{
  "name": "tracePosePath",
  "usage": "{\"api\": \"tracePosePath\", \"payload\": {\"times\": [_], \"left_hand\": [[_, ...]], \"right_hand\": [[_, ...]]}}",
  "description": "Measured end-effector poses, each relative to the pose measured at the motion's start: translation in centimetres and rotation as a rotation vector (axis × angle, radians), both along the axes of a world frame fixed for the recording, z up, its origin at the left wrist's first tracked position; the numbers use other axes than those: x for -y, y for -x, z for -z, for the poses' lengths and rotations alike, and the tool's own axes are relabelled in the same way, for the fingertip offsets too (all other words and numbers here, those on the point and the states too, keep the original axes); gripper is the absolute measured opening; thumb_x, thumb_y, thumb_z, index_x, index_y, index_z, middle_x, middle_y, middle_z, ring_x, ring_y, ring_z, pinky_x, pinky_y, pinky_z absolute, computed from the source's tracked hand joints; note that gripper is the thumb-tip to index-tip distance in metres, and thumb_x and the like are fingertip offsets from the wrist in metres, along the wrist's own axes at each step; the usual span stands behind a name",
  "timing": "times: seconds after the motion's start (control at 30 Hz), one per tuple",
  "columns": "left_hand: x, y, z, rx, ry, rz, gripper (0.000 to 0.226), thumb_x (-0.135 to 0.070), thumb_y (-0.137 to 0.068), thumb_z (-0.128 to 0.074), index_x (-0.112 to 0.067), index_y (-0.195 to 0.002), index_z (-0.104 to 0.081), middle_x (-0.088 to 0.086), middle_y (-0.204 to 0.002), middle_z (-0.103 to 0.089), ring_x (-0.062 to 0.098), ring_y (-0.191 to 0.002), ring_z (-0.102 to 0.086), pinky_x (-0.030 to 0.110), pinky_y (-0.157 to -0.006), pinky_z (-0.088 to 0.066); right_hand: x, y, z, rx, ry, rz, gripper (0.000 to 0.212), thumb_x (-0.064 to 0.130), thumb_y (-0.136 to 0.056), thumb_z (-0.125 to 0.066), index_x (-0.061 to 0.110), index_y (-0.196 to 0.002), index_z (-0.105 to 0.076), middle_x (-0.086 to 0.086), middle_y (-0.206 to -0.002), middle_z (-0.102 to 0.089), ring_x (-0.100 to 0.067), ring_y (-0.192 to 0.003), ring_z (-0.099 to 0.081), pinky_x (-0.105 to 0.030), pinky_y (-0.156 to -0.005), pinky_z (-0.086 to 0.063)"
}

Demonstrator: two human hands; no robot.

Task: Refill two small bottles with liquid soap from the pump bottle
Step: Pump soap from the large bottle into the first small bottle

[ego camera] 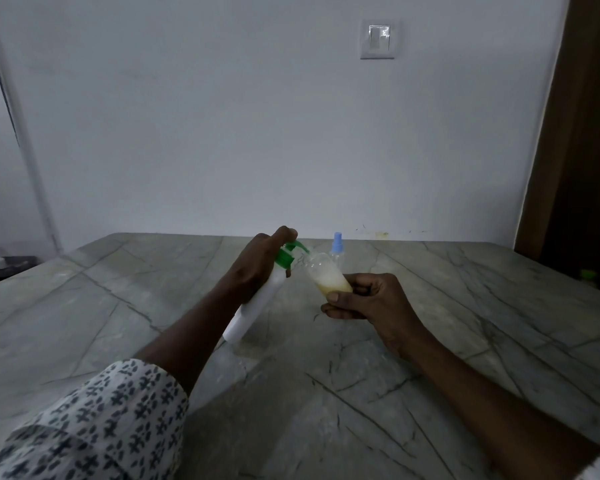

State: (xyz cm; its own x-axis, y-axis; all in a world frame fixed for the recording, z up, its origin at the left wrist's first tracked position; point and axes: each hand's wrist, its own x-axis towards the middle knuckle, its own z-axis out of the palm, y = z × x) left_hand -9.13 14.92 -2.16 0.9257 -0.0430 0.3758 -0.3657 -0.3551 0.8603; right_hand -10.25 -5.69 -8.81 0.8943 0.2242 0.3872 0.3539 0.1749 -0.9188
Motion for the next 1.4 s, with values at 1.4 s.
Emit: {"api": "tracePosePath", "payload": {"times": [1.4], "left_hand": [[-0.06,-0.48,0.39,-0.010,-0.001,0.002,0.055,-0.059,-0.080,-0.045,-0.011,-0.069,-0.069,0.013,-0.063,-0.066,0.015,-0.047,-0.057,0.027,-0.060,-0.045]], "right_hand": [[0.03,-0.09,0.09,-0.010,0.009,0.013,0.044,-0.004,-0.075,-0.075,-0.009,-0.117,-0.064,-0.023,-0.101,-0.073,-0.037,-0.084,-0.074,-0.037,-0.076,-0.062]]}}
